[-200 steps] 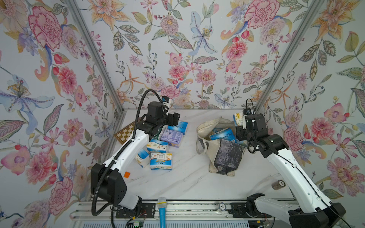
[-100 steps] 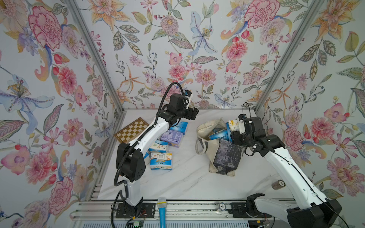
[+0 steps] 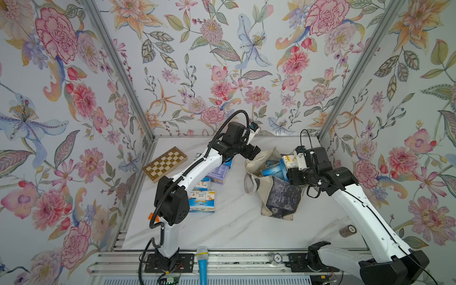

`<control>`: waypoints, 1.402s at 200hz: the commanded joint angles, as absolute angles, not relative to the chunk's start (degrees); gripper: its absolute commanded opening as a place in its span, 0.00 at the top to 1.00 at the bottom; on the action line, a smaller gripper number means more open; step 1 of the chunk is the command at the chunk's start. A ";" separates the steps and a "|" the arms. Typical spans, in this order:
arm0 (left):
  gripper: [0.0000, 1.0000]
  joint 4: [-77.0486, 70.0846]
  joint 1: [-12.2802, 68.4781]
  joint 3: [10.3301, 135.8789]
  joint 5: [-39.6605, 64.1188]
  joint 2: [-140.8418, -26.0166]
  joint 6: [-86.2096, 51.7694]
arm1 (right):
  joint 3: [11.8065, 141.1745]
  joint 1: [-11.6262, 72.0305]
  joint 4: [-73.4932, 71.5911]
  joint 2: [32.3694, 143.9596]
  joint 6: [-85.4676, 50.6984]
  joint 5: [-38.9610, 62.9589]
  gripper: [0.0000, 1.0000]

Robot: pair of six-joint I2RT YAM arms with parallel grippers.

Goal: Put tissues into the canvas bag
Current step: Place the pack of facial tissues in the canvas bag.

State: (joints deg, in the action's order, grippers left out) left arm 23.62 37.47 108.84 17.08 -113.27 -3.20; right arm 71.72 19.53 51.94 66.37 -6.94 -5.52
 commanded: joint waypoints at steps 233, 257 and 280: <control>1.00 30.05 40.34 130.13 17.95 -128.58 0.10 | 72.27 21.72 50.32 72.33 -9.11 -4.58 0.29; 1.00 29.10 40.16 130.69 16.38 -128.34 -2.69 | 72.18 20.62 45.15 73.05 -10.34 -5.12 0.29; 1.00 27.98 39.74 130.73 15.26 -127.48 -6.25 | 73.14 20.05 42.96 75.26 -10.70 -5.59 0.29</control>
